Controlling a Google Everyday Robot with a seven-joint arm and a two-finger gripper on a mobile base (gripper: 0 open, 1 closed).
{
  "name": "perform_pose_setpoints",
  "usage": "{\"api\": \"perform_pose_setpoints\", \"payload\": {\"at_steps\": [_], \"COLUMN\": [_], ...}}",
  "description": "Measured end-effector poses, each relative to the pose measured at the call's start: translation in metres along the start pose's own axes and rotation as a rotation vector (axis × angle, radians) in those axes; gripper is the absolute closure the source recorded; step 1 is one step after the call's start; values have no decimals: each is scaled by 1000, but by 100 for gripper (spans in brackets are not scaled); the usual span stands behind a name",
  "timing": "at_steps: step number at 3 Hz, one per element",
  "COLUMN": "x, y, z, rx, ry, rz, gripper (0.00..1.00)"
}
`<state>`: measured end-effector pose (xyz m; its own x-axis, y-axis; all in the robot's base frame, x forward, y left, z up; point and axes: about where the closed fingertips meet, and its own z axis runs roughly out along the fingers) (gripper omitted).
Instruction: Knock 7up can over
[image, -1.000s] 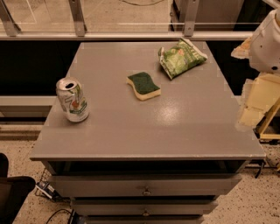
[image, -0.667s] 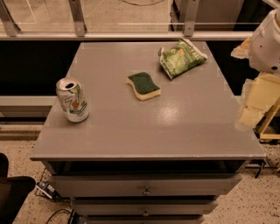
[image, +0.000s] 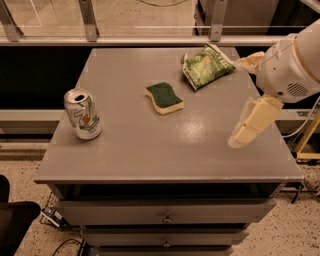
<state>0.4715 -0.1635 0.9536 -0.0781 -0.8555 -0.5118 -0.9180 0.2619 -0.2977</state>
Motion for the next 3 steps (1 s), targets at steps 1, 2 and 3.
{"api": "perform_pose_setpoints", "payload": {"at_steps": [1, 2, 3], "x": [-37, -85, -131], "y": [-12, -30, -43], "z": [41, 62, 57], "rx": [22, 79, 112], "ry": [-247, -517, -692], "rz": [-36, -24, 39], "gripper": [0, 0, 0]}}
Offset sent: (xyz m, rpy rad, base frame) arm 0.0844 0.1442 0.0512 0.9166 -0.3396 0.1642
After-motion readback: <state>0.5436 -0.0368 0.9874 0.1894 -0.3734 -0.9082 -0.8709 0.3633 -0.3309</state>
